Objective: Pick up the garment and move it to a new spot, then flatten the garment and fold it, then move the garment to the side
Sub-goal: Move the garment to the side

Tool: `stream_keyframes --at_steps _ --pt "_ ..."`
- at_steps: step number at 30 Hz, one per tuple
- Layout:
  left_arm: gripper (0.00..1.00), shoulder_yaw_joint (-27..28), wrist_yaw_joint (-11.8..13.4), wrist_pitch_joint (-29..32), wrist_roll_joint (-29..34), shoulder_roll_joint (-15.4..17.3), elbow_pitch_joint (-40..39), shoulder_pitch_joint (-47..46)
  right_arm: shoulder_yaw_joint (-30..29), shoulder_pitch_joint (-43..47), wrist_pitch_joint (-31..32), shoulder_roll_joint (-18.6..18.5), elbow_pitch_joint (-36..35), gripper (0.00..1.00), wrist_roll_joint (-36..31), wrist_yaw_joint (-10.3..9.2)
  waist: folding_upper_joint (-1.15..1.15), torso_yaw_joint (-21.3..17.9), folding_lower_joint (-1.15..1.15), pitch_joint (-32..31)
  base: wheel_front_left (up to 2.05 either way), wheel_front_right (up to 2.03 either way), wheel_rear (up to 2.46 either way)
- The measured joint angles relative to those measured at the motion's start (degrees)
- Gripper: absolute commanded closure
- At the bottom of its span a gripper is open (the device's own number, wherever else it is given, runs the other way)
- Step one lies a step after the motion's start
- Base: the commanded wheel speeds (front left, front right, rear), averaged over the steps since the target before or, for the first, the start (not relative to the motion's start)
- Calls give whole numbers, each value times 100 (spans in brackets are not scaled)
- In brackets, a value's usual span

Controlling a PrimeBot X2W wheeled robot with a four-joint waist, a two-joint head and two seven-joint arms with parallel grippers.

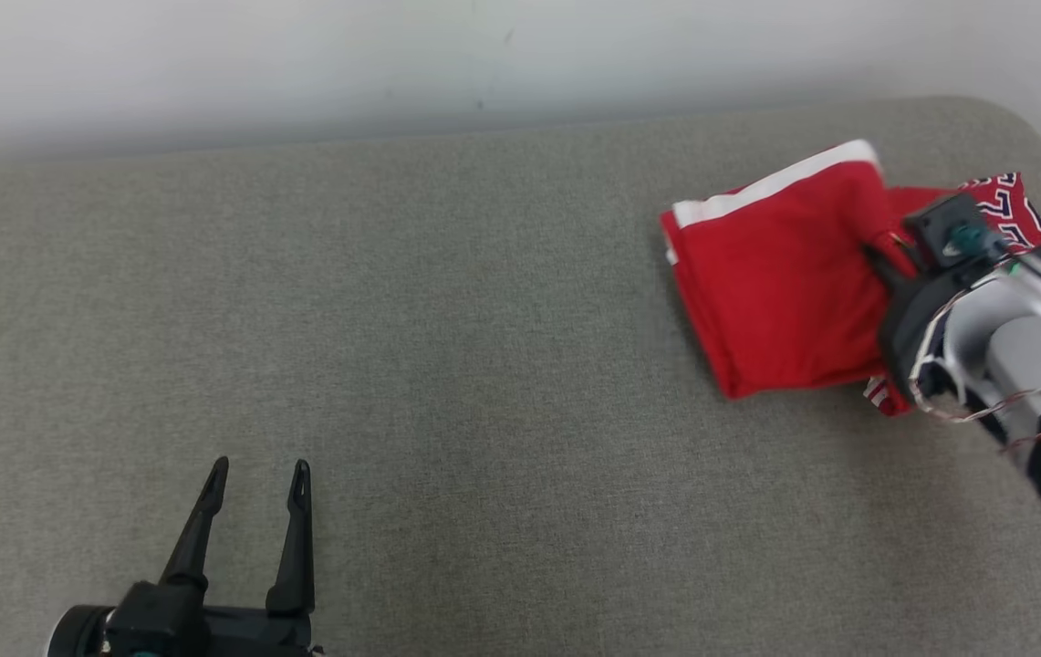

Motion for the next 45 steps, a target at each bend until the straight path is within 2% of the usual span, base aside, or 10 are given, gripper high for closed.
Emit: stream_keyframes --at_steps 21,29,36,38,39,40,45 --pt "0 -197 0 0 51 247 -321 -449 849 -998 335 -1307 182 100 565 1 0 -82 0 784 0 0 0" --pt "0 -204 -1 0 79 276 -497 -536 1166 -1219 307 -1486 365 100 591 1 0 -16 -1 943 0 0 0" --pt "0 -172 0 0 120 272 -541 -536 1282 -1313 311 -1481 545 100 698 1 0 42 -1 1024 0 0 0" --pt "0 -157 0 0 119 269 -537 -536 1292 -1317 298 -1482 616 49 717 1 0 47 -1 1022 0 0 0" --pt "0 -145 0 0 119 270 -532 -537 1312 -1326 293 -1481 642 17 717 1 0 48 -1 1018 0 0 0" --pt "0 -134 0 0 119 266 -525 -537 1325 -1349 296 -1466 721 0 748 1 0 47 -1 996 0 0 0" --pt "0 -77 0 0 116 219 -479 -519 1113 -1406 -19 -1383 937 0 983 1 -1 44 -1 861 0 0 0"
